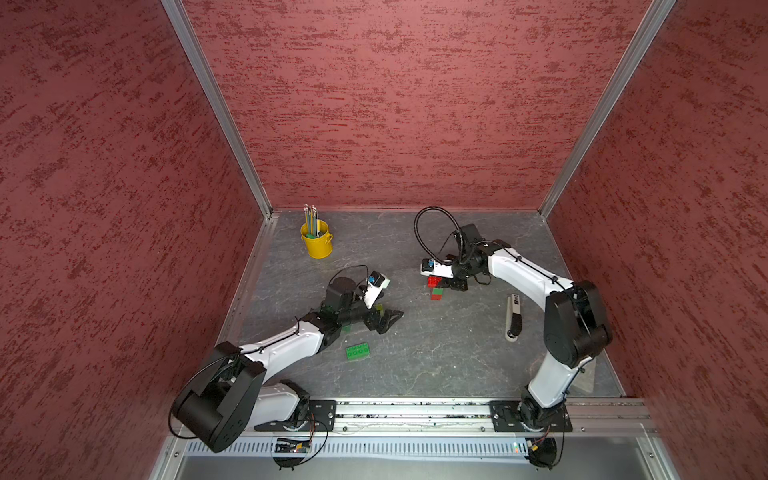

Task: Assemble a spoon with lego
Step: Assemble the lego brick with the lego brick.

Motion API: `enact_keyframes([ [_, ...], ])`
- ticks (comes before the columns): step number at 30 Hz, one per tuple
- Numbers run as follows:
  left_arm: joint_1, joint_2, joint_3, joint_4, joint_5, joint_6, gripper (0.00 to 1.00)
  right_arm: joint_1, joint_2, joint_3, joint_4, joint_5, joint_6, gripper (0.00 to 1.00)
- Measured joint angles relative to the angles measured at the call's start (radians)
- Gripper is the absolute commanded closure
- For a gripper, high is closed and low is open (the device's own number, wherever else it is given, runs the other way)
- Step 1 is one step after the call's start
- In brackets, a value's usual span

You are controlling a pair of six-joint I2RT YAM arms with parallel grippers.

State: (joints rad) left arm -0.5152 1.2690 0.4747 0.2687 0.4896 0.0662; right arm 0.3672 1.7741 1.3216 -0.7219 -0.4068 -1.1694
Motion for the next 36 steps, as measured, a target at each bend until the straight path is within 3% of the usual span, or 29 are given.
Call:
enact_keyframes([
  [36,0.0,-0.026,-0.006,-0.014,-0.024,0.003,0.01,0.034,0.01,0.014,-0.017,0.053,0.013,1.0],
])
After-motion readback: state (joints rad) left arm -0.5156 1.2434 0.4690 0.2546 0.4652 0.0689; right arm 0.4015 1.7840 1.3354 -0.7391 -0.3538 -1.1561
